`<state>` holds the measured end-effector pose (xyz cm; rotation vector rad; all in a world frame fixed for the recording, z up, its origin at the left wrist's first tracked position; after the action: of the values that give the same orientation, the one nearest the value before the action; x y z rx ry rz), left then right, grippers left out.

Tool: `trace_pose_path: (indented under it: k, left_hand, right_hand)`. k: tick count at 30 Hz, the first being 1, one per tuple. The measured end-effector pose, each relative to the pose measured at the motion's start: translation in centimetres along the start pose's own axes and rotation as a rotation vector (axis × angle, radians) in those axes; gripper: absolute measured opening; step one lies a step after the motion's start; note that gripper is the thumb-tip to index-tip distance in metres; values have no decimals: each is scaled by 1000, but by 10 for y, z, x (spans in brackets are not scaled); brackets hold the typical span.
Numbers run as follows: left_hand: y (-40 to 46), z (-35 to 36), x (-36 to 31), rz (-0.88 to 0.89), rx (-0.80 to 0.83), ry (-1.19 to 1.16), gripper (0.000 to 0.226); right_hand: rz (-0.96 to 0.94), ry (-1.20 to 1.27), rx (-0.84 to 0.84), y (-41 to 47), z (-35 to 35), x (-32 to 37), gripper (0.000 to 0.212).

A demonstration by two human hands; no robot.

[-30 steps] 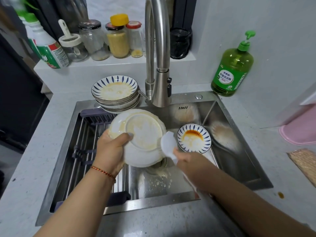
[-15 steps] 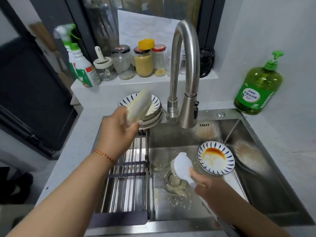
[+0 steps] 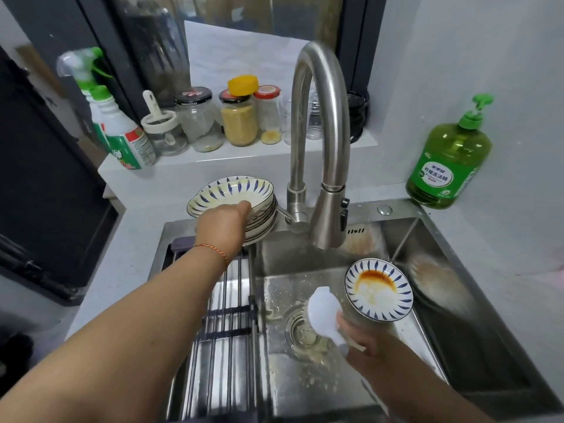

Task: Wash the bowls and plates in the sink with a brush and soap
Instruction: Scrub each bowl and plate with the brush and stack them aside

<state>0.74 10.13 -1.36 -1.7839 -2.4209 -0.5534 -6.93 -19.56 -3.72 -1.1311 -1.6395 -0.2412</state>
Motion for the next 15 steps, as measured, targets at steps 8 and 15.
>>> trace_pose_path:
  k: [8, 15]
  left_hand:
    - [2, 25, -8, 94, -172, -184, 38]
    - [-3, 44, -14, -15, -52, -119, 49]
  right_hand:
    - [92, 53, -29, 1, -10, -13, 48]
    - [127, 44, -36, 0, -23, -24, 50]
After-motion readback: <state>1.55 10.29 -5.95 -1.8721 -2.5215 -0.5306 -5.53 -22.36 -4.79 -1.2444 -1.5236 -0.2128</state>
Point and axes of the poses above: each hand's wrist, its own y-axis towards the middle knuckle, its own z-axis out of the palm, x = y × z, the point moved 3 cm from there along y, towards the middle knuckle, and after that the axes turned 15 degrees about y, right-handed, at the moved point
